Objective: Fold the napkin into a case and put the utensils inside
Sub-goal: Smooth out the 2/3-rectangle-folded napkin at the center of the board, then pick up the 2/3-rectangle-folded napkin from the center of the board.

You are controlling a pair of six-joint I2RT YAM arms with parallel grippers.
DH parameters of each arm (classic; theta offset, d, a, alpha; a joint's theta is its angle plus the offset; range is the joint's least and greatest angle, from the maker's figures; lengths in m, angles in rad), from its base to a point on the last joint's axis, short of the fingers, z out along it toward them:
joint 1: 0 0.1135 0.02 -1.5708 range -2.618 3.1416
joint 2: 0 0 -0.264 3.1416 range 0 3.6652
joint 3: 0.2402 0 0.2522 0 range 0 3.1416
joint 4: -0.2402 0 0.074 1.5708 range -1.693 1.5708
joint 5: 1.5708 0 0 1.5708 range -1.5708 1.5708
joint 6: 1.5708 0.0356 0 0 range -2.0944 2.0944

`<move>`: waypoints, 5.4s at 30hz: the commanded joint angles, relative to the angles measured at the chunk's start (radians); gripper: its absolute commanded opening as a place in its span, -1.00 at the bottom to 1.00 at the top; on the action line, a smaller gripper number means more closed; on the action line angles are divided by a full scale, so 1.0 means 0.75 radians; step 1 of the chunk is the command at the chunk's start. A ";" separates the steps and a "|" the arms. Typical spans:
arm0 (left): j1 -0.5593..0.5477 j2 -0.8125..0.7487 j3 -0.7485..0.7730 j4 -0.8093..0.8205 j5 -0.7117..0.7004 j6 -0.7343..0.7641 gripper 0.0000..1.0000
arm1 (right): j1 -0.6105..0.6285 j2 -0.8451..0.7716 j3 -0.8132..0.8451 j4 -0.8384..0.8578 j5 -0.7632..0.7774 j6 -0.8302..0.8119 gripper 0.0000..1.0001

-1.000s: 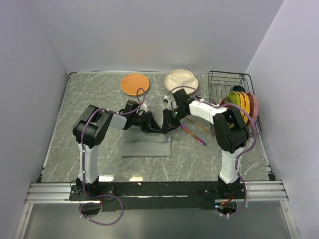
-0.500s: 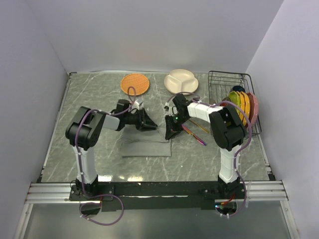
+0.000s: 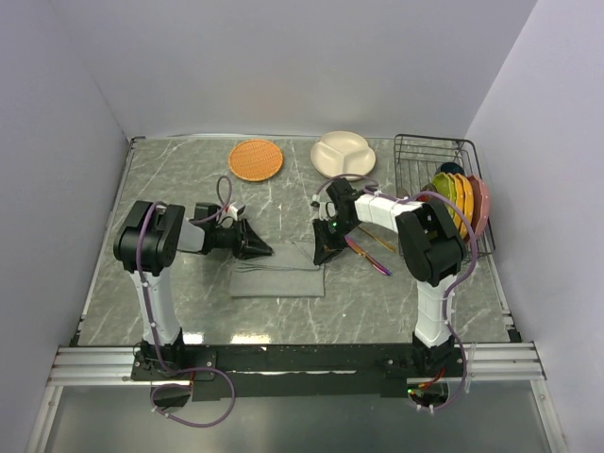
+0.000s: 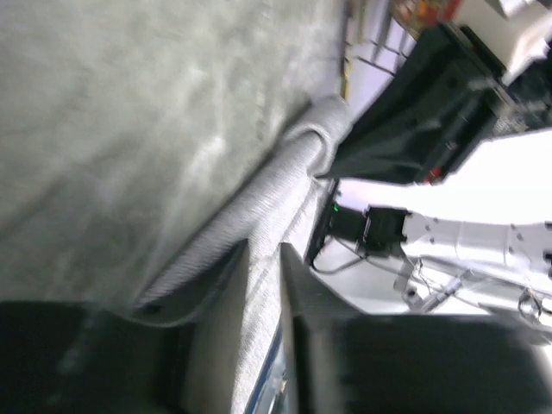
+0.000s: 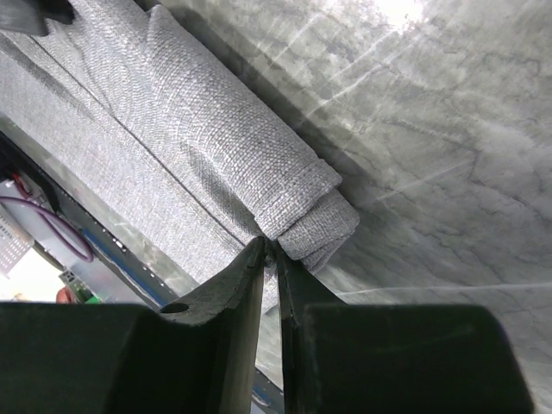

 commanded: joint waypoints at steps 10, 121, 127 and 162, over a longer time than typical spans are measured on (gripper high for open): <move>0.142 -0.347 0.021 -0.355 0.142 0.343 -0.09 | 0.012 0.070 0.058 -0.081 0.212 -0.065 -0.66; -0.311 -0.839 0.043 -0.713 -0.663 1.447 -0.03 | -0.098 0.121 -0.022 0.126 0.058 0.246 -0.64; -0.862 -1.061 -0.257 -0.445 -1.140 1.784 0.06 | -0.100 0.129 -0.014 0.124 0.065 0.238 -0.64; -1.153 -0.713 -0.114 -0.696 -1.280 1.782 -0.91 | -0.059 0.101 -0.059 0.081 0.118 0.064 -0.66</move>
